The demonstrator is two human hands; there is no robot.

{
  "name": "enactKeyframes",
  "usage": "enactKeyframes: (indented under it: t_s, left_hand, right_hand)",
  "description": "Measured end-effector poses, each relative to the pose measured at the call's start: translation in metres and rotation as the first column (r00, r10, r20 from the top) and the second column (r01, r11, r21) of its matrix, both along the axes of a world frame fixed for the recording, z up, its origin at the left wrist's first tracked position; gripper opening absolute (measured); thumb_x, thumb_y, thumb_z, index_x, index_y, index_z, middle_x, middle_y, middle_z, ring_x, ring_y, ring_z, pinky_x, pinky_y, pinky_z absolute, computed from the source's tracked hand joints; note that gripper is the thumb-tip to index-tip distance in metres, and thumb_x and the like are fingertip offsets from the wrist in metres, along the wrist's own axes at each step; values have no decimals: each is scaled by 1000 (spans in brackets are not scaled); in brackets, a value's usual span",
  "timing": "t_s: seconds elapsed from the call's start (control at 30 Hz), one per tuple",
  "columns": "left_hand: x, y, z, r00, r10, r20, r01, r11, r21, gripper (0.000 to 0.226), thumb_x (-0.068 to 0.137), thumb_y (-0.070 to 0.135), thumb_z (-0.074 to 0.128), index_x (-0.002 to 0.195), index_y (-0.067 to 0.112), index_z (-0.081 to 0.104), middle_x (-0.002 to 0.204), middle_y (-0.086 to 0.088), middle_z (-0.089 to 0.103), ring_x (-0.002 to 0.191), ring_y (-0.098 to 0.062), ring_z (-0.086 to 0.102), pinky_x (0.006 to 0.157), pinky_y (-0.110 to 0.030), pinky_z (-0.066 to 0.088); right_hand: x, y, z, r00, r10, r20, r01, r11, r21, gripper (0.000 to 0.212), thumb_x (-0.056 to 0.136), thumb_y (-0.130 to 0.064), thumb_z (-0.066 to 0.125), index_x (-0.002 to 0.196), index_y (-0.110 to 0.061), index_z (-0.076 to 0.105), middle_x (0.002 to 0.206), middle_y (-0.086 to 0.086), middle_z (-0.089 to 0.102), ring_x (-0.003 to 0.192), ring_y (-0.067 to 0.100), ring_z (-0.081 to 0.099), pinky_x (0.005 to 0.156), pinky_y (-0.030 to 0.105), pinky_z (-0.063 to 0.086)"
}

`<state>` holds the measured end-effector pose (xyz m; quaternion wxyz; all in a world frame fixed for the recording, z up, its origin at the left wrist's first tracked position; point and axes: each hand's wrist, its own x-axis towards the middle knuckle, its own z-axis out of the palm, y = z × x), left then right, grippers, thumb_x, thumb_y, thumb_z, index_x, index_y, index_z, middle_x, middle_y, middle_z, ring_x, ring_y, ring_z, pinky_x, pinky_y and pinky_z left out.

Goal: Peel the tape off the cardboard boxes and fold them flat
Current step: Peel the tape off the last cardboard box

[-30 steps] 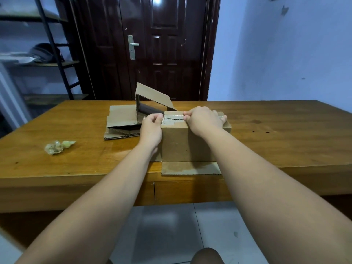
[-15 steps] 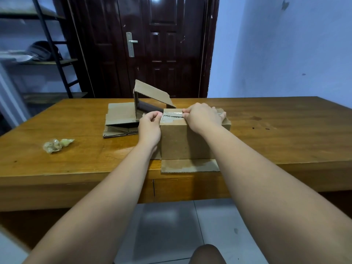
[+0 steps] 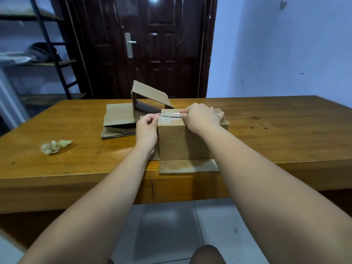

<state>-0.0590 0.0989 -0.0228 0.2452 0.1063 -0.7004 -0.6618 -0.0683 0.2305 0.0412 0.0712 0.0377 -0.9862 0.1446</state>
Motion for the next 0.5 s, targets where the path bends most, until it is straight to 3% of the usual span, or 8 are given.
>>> enactKeyframes:
  t_s: [0.1,0.2,0.27,0.37,0.43,0.5]
  left_hand:
    - [0,1,1,997,68,-22,-70,989,-126,20,97,26,53,106,16,68,96,9,63,100,-13,59,87,-37,52]
    - [2,3,6,996,88,-7,-88,991,-99,13,97,23,53,99,17,65,93,7,62,98,-15,59,83,-33,51]
    - [4,5,6,999,44,22,-44,999,6,15,98,24,52,99,17,66,95,3,66,98,-16,61,79,-30,52]
    - [9,6,7,991,-96,90,67,956,285,20,98,29,51,97,21,69,94,-2,73,92,-18,65,79,-35,53]
    - [12,3,9,978,-172,122,111,911,397,20,96,33,54,99,23,71,77,2,73,68,-13,61,64,-27,49]
    - [12,-1,13,965,-199,172,109,899,425,22,95,31,57,106,19,71,68,3,69,50,-6,47,45,-18,34]
  right_hand:
    - [0,0,-1,1000,5,-5,-5,1000,3,37,98,-37,49,134,-33,54,143,9,47,140,40,28,111,66,13]
    - [0,0,-1,1000,6,-8,-6,1000,0,37,98,-38,48,135,-33,53,144,9,46,141,41,26,111,66,12]
    - [1,1,-1,1000,7,-12,-7,1000,1,37,99,-39,46,135,-33,53,145,10,45,141,41,25,111,66,12]
    - [1,2,0,1000,8,-12,-8,1000,0,38,99,-39,45,136,-33,52,146,10,44,141,41,24,111,66,11]
    - [0,1,-1,1000,6,-11,-6,1000,1,38,99,-39,45,136,-33,51,146,10,43,142,41,24,111,66,11]
    - [0,0,-1,1000,6,-10,-6,1000,3,38,99,-38,46,136,-32,52,146,10,44,142,41,24,111,66,11]
